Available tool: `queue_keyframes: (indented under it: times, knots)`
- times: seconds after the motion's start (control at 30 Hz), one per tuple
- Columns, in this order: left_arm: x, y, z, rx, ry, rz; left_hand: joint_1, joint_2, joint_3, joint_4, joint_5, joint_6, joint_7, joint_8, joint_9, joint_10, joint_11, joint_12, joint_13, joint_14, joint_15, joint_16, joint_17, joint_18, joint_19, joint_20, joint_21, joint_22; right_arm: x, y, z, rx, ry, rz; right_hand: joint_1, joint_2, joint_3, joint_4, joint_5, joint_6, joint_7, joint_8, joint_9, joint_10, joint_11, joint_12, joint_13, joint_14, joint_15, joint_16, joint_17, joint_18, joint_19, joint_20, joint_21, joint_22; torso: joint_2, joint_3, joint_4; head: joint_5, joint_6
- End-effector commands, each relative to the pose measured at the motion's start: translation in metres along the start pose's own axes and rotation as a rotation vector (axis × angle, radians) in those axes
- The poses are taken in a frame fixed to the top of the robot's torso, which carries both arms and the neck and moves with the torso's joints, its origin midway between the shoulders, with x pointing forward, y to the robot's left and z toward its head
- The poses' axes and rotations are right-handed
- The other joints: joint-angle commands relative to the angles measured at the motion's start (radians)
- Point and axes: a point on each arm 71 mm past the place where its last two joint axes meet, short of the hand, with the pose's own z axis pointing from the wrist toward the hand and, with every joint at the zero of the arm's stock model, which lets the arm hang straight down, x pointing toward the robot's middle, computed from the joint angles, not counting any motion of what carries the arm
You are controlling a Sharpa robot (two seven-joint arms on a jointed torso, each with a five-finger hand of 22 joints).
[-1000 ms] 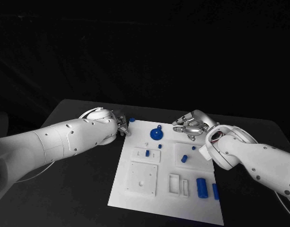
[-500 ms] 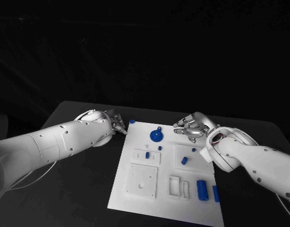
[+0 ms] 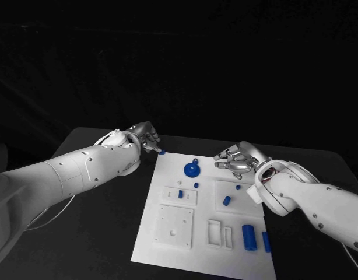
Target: Assemble the parts on the task board
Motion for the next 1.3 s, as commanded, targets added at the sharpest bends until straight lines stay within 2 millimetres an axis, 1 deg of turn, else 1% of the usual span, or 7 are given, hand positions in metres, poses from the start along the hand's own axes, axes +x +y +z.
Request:
queue_keyframes:
  times: [0.03, 0.1, 0.3, 0.43, 0.57, 0.97, 1.3]
  knots:
    - [0.0, -0.011, 0.003, 0.095, 0.017, 0.052, -0.001, -0.012, -0.011, 0.017, -0.006, -0.034, -0.002, -0.003, 0.0, -0.022, 0.001, -0.001, -0.001, 0.014, -0.001, -0.023, 0.003, 0.013, 0.005, 0.009, -0.002, -0.041, 0.001, 0.002, 0.0, -0.013, 0.006, -0.007, -0.005, 0.004, -0.003, -0.002, 0.004, -0.006, 0.003, -0.002, -0.001, -0.009, 0.001, 0.002, 0.0, -0.003, 0.003, -0.005, -0.001, 0.009, 0.03, 0.005, -0.003, 0.076, 0.007, 0.0015, -0.0077, 0.0, 0.005]
    - [0.003, -0.014, 0.005, 0.09, 0.053, 0.06, -0.001, -0.015, -0.024, 0.032, -0.007, -0.076, -0.001, -0.006, -0.003, -0.037, 0.004, -0.001, -0.001, 0.016, 0.002, -0.033, 0.01, 0.012, 0.008, 0.011, -0.001, -0.074, 0.001, 0.002, 0.0, -0.014, 0.007, -0.008, -0.005, 0.004, -0.003, -0.002, 0.004, -0.006, 0.003, -0.002, -0.001, -0.009, 0.001, 0.002, 0.0, -0.003, 0.003, -0.005, -0.001, 0.009, 0.03, 0.005, -0.003, 0.076, 0.01, 0.0017, -0.0098, 0.001, 0.007]
    - [0.011, -0.017, 0.008, 0.061, 0.165, 0.09, -0.011, 0.0, -0.057, 0.047, -0.003, -0.072, -0.002, -0.006, -0.003, -0.059, 0.007, 0.0, -0.001, 0.014, 0.003, -0.016, 0.033, 0.01, 0.016, 0.012, 0.001, -0.115, 0.001, 0.003, -0.001, -0.017, 0.008, -0.009, -0.005, 0.004, -0.003, -0.002, 0.004, -0.006, 0.003, -0.002, -0.001, -0.009, 0.001, 0.002, 0.0, -0.003, 0.003, -0.005, -0.001, 0.009, 0.03, 0.005, -0.003, 0.076, 0.017, 0.0032, -0.0129, 0.001, 0.009]
    - [0.016, -0.016, 0.008, 0.028, 0.231, 0.121, -0.011, -0.02, -0.049, 0.071, -0.002, -0.144, -0.016, -0.01, -0.006, -0.114, 0.019, 0.0, -0.002, 0.004, 0.011, 0.001, 0.04, 0.014, 0.017, 0.019, 0.001, -0.126, 0.001, 0.004, -0.002, -0.018, 0.008, -0.01, -0.005, 0.004, -0.003, -0.002, 0.004, -0.006, 0.003, -0.002, -0.001, -0.009, 0.001, 0.002, 0.0, -0.003, 0.003, -0.005, -0.001, 0.009, 0.03, 0.005, -0.003, 0.076, 0.02, 0.0033, -0.0143, 0.0, 0.01]
    - [0.018, -0.013, 0.009, 0.0, 0.265, 0.145, 0.001, -0.031, -0.041, 0.091, 0.003, -0.146, -0.013, -0.01, -0.006, -0.135, 0.024, -0.001, -0.002, 0.001, 0.013, 0.019, 0.043, 0.018, 0.02, 0.021, 0.003, -0.125, 0.0, 0.003, -0.003, -0.018, 0.006, -0.012, -0.006, 0.004, 0.0, -0.001, 0.006, -0.007, 0.003, -0.002, -0.001, -0.008, 0.001, 0.003, -0.001, -0.002, 0.003, -0.003, 0.0, 0.009, 0.031, 0.005, -0.002, 0.077, 0.02, 0.0031, -0.0147, -0.001, 0.009]
    - [0.015, -0.011, 0.012, -0.007, 0.244, 0.168, 0.016, -0.018, -0.021, 0.084, 0.025, -0.141, -0.02, -0.01, -0.006, -0.181, 0.031, -0.001, -0.002, -0.013, 0.012, 0.058, 0.046, 0.021, 0.015, 0.021, 0.004, -0.075, -0.001, 0.004, -0.003, -0.019, 0.003, -0.013, -0.006, 0.004, 0.0, -0.001, 0.006, -0.007, 0.003, -0.002, -0.001, -0.008, 0.001, 0.003, -0.001, -0.002, 0.003, -0.003, 0.0, 0.009, 0.031, 0.005, -0.002, 0.077, 0.019, 0.0019, -0.0144, -0.007, 0.008]
    - [0.012, -0.01, 0.012, 0.005, 0.215, 0.163, 0.031, 0.033, -0.026, 0.028, 0.03, -0.099, -0.017, -0.009, -0.005, -0.181, 0.025, -0.002, -0.002, -0.03, 0.001, 0.133, 0.059, 0.021, 0.014, 0.009, 0.007, 0.03, -0.001, 0.003, -0.004, -0.018, 0.003, -0.014, -0.007, 0.005, 0.0, 0.0, 0.007, -0.006, 0.003, -0.002, -0.001, -0.008, 0.001, 0.003, -0.001, -0.003, 0.003, -0.004, 0.0, 0.009, 0.031, 0.005, -0.002, 0.077, 0.018, 0.0017, -0.0121, -0.008, 0.008]
